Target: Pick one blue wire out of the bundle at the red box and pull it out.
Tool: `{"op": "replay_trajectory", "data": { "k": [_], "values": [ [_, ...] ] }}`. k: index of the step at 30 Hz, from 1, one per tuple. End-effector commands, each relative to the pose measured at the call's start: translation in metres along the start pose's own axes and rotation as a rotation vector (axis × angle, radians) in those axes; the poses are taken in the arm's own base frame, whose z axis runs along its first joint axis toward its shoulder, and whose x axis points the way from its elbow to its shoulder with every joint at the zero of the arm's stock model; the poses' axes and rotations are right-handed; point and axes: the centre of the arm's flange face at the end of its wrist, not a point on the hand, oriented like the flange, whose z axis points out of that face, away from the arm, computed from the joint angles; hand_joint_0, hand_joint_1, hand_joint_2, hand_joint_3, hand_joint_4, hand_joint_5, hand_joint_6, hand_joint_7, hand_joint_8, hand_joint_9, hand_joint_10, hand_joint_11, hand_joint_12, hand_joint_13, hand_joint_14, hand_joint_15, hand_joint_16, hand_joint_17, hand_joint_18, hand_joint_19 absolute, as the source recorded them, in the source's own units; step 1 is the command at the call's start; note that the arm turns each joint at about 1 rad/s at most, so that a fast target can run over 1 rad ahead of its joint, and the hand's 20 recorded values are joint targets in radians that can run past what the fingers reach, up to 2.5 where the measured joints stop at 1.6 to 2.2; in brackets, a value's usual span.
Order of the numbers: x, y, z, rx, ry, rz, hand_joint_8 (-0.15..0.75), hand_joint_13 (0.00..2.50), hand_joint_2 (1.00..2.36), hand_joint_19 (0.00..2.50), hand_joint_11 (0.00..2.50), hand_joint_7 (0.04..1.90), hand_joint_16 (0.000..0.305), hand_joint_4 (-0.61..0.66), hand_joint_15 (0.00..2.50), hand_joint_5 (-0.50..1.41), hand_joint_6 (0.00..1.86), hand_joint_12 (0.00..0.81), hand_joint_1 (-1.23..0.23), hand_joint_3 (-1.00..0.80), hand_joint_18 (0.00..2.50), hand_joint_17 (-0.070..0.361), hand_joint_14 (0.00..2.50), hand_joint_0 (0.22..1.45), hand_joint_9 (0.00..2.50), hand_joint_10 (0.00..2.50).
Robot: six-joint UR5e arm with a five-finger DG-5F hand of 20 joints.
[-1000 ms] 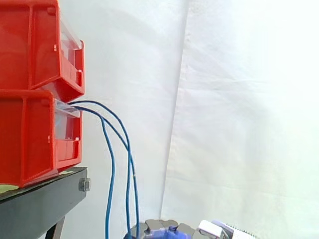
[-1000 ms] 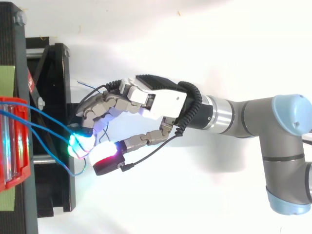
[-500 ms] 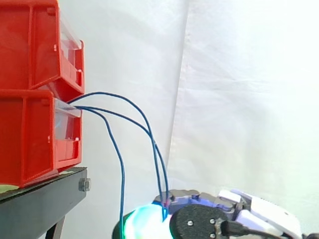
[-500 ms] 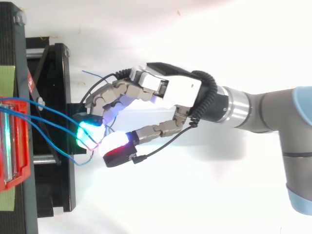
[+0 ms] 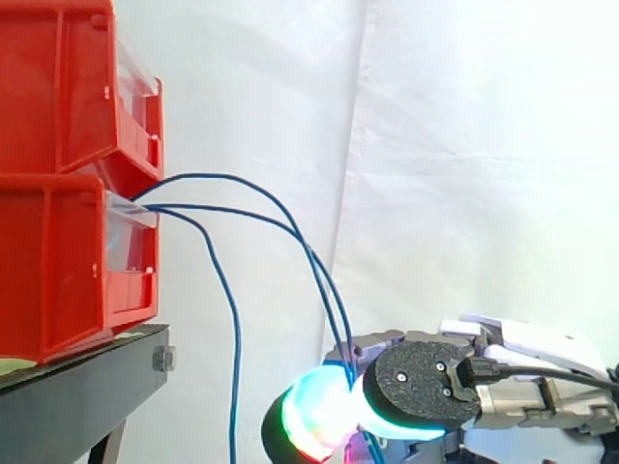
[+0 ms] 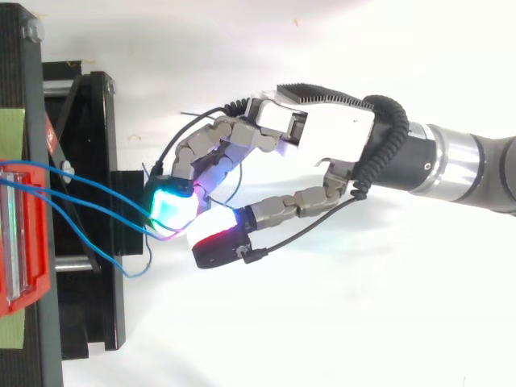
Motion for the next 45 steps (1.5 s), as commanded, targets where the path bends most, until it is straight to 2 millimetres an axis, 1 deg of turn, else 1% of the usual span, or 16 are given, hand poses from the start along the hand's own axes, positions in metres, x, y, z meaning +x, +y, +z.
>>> {"op": "replay_trajectory", "data": {
  "k": [1,3,6,8,12,16,17,18,20,22,26,28,32,36,41,45],
  "values": [
    [-0.005,0.006,-0.008,0.11,0.046,-0.02,0.347,0.9,1.01,0.36,0.8,0.83,0.063,0.01,0.56,-0.19,0.96,0.455,-0.76,-0.03,0.7,0.142,0.02,0.63,1.05,0.01],
    [-0.012,0.021,-0.01,0.164,0.064,-0.016,0.34,0.89,1.01,0.37,0.8,0.83,0.061,0.01,0.56,-0.19,0.96,0.444,-0.78,-0.05,0.69,0.138,0.02,0.63,1.04,0.01],
    [-0.016,0.031,-0.012,0.2,0.081,-0.023,0.325,0.88,1.02,0.37,0.81,0.85,0.058,0.0,0.56,-0.2,0.95,0.428,-0.79,-0.07,0.67,0.131,0.02,0.64,1.01,0.01],
    [-0.017,0.031,-0.013,0.213,0.084,-0.025,0.323,0.88,1.02,0.38,0.81,0.85,0.057,0.01,0.56,-0.2,0.95,0.424,-0.8,-0.09,0.67,0.129,0.02,0.64,1.01,0.01],
    [-0.02,0.048,-0.011,0.215,0.087,-0.013,0.321,0.88,1.02,0.38,0.81,0.84,0.056,0.02,0.56,-0.2,0.95,0.419,-0.81,-0.12,0.67,0.127,0.02,0.65,1.0,0.01],
    [-0.023,0.057,-0.015,0.256,0.104,-0.009,0.322,0.87,1.02,0.39,0.82,0.83,0.056,0.05,0.57,-0.2,0.95,0.42,-0.82,-0.16,0.67,0.126,0.02,0.65,1.0,0.01],
    [-0.025,0.066,-0.017,0.278,0.108,-0.002,0.32,0.87,1.02,0.39,0.82,0.83,0.056,0.05,0.57,-0.2,0.95,0.42,-0.82,-0.16,0.67,0.126,0.02,0.65,1.0,0.01],
    [-0.025,0.066,-0.017,0.278,0.108,-0.002,0.321,0.87,1.02,0.39,0.81,0.83,0.056,0.06,0.57,-0.2,0.95,0.419,-0.82,-0.16,0.67,0.126,0.02,0.65,1.0,0.01],
    [-0.027,0.075,-0.018,0.297,0.116,0.006,0.321,0.87,1.02,0.39,0.81,0.83,0.056,0.07,0.56,-0.2,0.95,0.418,-0.82,-0.18,0.67,0.126,0.02,0.64,1.0,0.01],
    [-0.029,0.078,-0.02,0.31,0.12,0.005,0.322,0.87,1.02,0.39,0.8,0.83,0.056,0.08,0.57,-0.2,0.94,0.417,-0.82,-0.19,0.67,0.126,0.02,0.64,1.0,0.01],
    [-0.034,0.097,-0.021,0.33,0.13,-0.001,0.322,0.87,1.02,0.38,0.81,0.83,0.056,0.08,0.57,-0.2,0.94,0.42,-0.82,-0.22,0.67,0.126,0.02,0.65,1.0,0.01],
    [-0.035,0.1,-0.022,0.337,0.133,-0.003,0.324,0.87,1.02,0.38,0.81,0.82,0.056,0.08,0.56,-0.2,0.94,0.42,-0.83,-0.25,0.68,0.126,0.02,0.65,1.0,0.01],
    [-0.041,0.114,-0.023,0.346,0.136,-0.006,0.327,0.88,1.01,0.38,0.8,0.91,0.056,0.09,0.56,-0.19,0.94,0.422,-0.87,-0.36,0.69,0.125,0.02,0.66,1.0,0.02],
    [-0.049,0.13,-0.029,0.388,0.151,-0.012,0.328,0.89,1.01,0.37,0.81,0.91,0.056,0.1,0.55,-0.19,0.94,0.422,-0.89,-0.39,0.7,0.125,0.02,0.67,1.01,0.01],
    [-0.053,0.138,-0.037,0.445,0.172,-0.007,0.327,0.89,1.0,0.38,0.81,0.9,0.056,0.1,0.56,-0.19,0.94,0.42,-0.88,-0.46,0.71,0.125,0.02,0.69,1.02,0.01],
    [-0.052,0.138,-0.04,0.472,0.18,0.005,0.325,0.9,1.0,0.38,0.82,0.9,0.056,0.11,0.56,-0.19,0.94,0.42,-0.88,-0.49,0.71,0.125,0.02,0.68,1.02,0.01]
  ]
}}
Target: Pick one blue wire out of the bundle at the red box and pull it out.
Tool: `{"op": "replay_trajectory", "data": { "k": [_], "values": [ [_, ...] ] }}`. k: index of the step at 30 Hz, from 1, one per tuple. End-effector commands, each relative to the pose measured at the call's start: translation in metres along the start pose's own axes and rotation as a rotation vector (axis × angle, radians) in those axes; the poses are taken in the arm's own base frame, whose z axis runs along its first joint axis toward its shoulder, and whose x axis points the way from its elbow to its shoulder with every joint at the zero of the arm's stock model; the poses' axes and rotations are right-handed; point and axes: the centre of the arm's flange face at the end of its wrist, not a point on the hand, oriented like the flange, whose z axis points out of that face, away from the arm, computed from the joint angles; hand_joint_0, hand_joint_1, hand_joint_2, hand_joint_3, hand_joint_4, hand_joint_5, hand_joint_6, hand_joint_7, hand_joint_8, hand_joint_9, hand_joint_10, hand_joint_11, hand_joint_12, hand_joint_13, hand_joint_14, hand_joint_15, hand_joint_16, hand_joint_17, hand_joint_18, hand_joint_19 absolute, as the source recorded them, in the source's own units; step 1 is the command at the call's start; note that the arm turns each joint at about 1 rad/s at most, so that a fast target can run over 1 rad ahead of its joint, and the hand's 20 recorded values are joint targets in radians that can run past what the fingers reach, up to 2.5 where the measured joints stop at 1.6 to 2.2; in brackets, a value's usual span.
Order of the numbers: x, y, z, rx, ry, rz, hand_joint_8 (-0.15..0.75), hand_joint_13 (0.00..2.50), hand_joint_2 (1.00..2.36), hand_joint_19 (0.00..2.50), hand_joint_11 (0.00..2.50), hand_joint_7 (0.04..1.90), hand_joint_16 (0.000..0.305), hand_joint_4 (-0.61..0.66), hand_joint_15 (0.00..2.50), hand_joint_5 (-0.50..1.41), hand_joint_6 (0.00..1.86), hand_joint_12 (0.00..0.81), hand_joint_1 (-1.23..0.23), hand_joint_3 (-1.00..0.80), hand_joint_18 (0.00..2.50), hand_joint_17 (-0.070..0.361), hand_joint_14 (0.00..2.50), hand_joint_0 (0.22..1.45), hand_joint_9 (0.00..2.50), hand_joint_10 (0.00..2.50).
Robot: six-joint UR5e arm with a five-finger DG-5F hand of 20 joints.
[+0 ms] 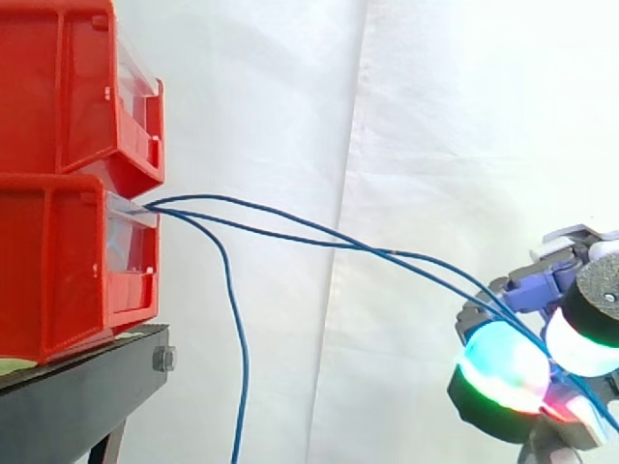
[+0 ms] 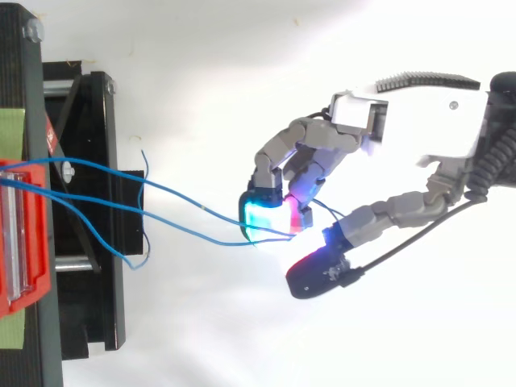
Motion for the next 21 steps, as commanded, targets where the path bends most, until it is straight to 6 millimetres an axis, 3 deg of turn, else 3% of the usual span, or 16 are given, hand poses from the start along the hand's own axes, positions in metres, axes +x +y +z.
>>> {"op": "replay_trajectory", "data": {
  "k": [1,12,17,21],
  "values": [
    [0.001,0.0,-0.004,0.023,0.011,0.01,0.327,0.89,1.0,0.38,0.81,0.9,0.056,0.12,0.57,-0.19,0.94,0.418,-0.88,-0.49,0.71,0.125,0.02,0.67,1.02,0.01],
    [0.007,0.011,-0.001,0.014,0.018,0.023,0.333,0.89,1.0,0.41,0.82,0.91,0.056,0.13,0.57,-0.18,0.94,0.418,-0.82,-0.5,0.68,0.125,0.02,0.6,1.04,0.01],
    [0.007,0.012,-0.004,0.039,0.027,0.018,0.343,0.89,1.0,0.44,0.83,0.96,0.056,0.13,0.58,-0.16,0.93,0.421,-0.65,-0.5,0.65,0.127,0.02,0.56,1.08,0.01],
    [0.007,0.012,-0.004,0.044,0.028,0.02,0.342,0.89,1.0,0.44,0.82,0.96,0.056,0.13,0.58,-0.16,0.93,0.425,-0.63,-0.47,0.64,0.126,0.02,0.56,1.08,0.01]
  ]
}}
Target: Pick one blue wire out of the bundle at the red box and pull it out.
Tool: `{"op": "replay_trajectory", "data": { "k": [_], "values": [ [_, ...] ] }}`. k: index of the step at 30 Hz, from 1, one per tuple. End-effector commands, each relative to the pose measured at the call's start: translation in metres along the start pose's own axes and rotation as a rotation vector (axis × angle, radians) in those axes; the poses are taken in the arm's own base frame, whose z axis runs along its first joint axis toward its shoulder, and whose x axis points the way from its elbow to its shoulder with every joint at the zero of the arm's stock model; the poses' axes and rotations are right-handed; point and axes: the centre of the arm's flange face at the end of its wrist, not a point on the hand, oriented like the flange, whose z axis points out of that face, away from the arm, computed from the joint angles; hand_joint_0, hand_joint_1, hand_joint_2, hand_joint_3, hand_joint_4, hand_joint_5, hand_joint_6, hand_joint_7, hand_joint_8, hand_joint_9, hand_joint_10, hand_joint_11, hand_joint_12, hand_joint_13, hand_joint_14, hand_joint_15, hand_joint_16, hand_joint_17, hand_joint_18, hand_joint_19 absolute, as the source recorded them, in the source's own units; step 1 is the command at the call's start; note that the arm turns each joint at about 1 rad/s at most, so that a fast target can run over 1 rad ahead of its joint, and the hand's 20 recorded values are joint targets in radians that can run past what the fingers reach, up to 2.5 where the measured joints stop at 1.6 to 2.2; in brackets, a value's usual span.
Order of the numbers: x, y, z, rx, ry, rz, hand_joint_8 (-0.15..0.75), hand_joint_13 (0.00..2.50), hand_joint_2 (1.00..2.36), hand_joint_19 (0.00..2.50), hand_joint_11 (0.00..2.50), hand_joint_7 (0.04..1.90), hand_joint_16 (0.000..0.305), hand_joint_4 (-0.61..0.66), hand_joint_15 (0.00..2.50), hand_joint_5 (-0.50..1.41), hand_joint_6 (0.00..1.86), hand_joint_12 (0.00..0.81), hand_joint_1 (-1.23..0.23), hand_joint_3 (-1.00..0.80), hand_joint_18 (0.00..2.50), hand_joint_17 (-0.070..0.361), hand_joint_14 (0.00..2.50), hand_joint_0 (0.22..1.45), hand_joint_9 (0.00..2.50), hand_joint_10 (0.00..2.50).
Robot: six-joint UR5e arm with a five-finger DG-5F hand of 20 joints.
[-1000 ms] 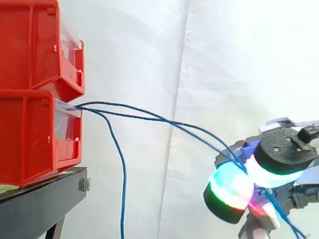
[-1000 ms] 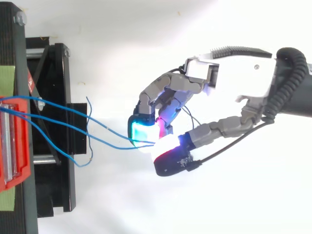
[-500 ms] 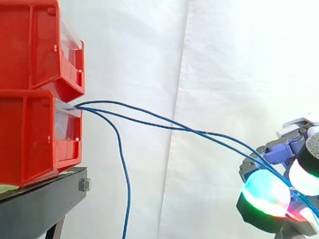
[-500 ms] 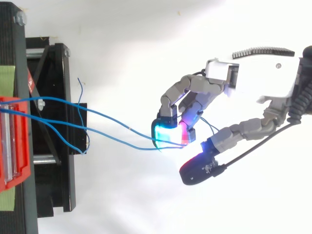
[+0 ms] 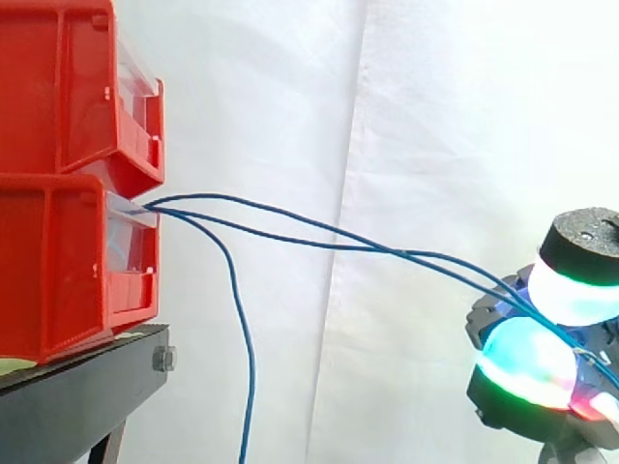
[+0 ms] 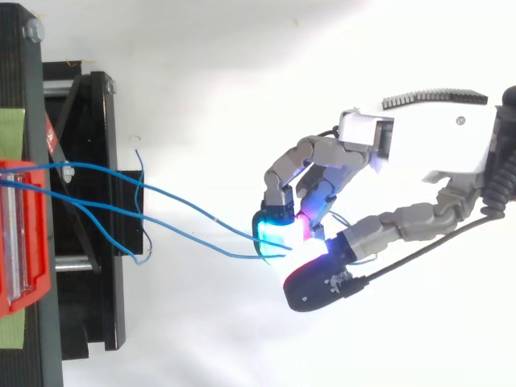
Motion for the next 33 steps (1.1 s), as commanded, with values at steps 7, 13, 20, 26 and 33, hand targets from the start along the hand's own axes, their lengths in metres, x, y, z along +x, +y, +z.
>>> {"op": "replay_trajectory", "data": {
  "k": [7,13,20,26,33],
  "values": [
    [0.0031,0.0012,-0.0008,0.004,0.006,0.003,0.351,0.9,1.01,0.44,0.83,0.99,0.055,0.13,0.58,-0.16,0.93,0.421,-0.67,-0.38,0.64,0.124,0.02,0.59,1.1,0.01],
    [0.0017,0.0022,-0.0004,0.004,0.003,0.003,0.347,0.91,1.01,0.42,0.83,1.0,0.055,0.1,0.59,-0.15,0.94,0.42,-0.78,-0.33,0.69,0.123,0.02,0.63,1.1,0.02],
    [0.003,0.0029,0.0002,0.003,0.006,0.003,0.329,0.91,1.0,0.39,0.83,0.95,0.055,0.12,0.58,-0.16,0.94,0.421,-0.91,-0.5,0.71,0.124,0.02,0.66,1.04,0.01],
    [0.003,0.0028,0.0001,0.004,0.006,0.003,0.343,0.9,1.0,0.42,0.83,0.95,0.057,0.14,0.58,-0.16,0.94,0.424,-0.77,-0.5,0.7,0.128,0.02,0.56,1.08,0.01],
    [0.002,0.0023,0.0,0.006,0.005,0.003,0.342,0.9,1.0,0.45,0.82,1.0,0.056,0.13,0.59,-0.15,0.93,0.42,-0.59,-0.46,0.65,0.125,0.02,0.58,1.11,0.01]
  ]
}}
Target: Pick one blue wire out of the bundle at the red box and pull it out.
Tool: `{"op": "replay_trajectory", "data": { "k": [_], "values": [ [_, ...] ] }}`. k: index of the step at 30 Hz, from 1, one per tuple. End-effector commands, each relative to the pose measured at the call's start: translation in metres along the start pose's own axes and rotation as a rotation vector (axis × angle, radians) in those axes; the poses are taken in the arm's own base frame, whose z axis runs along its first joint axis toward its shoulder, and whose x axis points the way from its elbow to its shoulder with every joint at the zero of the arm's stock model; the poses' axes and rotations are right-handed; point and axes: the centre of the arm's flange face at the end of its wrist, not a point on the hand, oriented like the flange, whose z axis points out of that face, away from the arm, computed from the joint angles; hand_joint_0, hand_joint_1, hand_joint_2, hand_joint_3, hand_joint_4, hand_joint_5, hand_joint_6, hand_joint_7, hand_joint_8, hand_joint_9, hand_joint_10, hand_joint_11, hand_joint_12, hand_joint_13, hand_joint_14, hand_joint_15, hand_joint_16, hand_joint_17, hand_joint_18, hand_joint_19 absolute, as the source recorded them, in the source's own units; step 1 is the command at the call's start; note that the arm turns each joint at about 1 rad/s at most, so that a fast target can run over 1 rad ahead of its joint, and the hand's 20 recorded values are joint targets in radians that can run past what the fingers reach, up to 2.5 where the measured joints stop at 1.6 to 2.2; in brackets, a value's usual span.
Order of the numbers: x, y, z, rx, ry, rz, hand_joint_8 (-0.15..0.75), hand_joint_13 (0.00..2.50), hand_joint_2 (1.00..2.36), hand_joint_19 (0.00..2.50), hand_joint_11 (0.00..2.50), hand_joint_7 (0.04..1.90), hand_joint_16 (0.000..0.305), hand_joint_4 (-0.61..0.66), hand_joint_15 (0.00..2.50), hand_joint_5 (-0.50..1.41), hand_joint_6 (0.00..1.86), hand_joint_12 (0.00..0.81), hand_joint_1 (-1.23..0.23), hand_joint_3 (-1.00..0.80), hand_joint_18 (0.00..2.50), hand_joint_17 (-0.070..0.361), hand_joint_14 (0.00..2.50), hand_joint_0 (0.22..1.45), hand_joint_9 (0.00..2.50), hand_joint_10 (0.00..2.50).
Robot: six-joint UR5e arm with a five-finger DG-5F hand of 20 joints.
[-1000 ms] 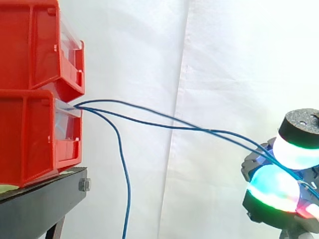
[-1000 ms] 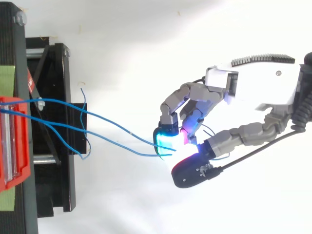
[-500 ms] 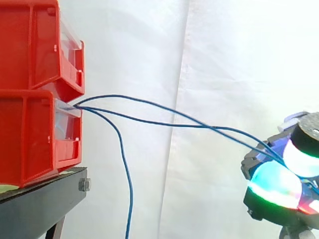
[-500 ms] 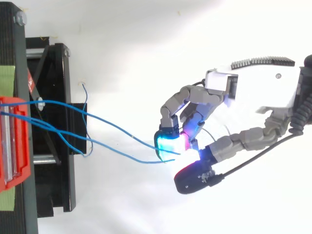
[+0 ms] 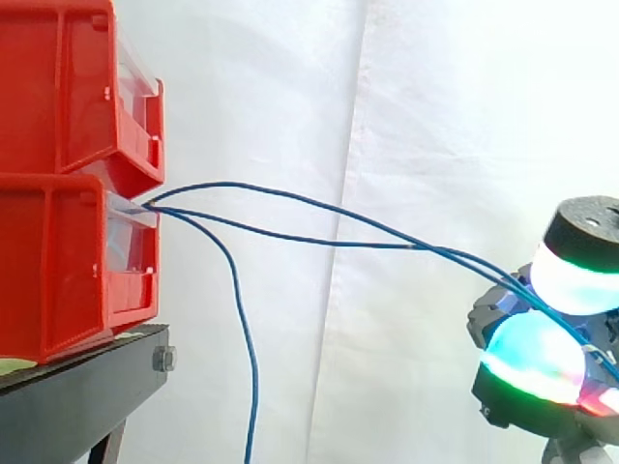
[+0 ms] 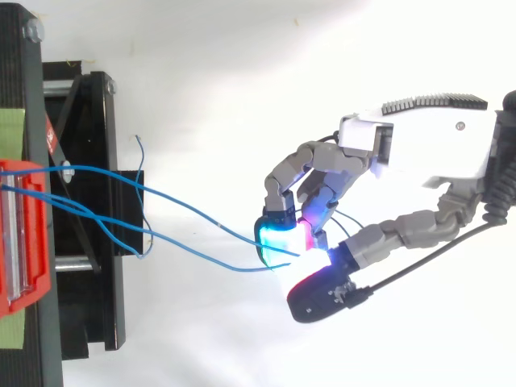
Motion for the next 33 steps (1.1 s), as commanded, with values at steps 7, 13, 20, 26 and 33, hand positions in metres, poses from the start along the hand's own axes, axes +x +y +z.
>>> {"op": "replay_trajectory", "data": {
  "k": [7,13,20,26,33],
  "values": [
    [0.0004,-0.0005,0.0001,0.002,0.001,-0.001,0.352,0.91,1.01,0.45,0.83,1.01,0.055,0.11,0.6,-0.14,0.94,0.418,-0.67,-0.3,0.66,0.124,0.02,0.59,1.13,0.01],
    [-0.0006,-0.0008,0.0001,0.002,-0.001,0.0,0.349,0.92,1.02,0.42,0.85,0.99,0.055,0.09,0.6,-0.15,0.94,0.419,-0.79,-0.28,0.7,0.123,0.02,0.63,1.12,0.02],
    [-0.002,-0.0011,-0.0011,0.01,-0.001,-0.002,0.335,0.92,1.0,0.4,0.83,0.97,0.055,0.12,0.59,-0.15,0.94,0.416,-0.89,-0.5,0.73,0.123,0.02,0.64,1.09,0.02],
    [-0.0029,-0.0014,-0.0011,0.01,-0.002,-0.002,0.345,0.92,1.0,0.43,0.82,0.98,0.057,0.14,0.59,-0.15,0.93,0.424,-0.73,-0.5,0.71,0.128,0.02,0.54,1.12,0.01],
    [-0.0005,-0.0017,-0.0008,0.011,0.003,-0.003,0.354,0.92,1.0,0.46,0.82,1.03,0.058,0.14,0.61,-0.14,0.92,0.43,-0.58,-0.5,0.67,0.13,0.02,0.53,1.16,0.02]
  ]
}}
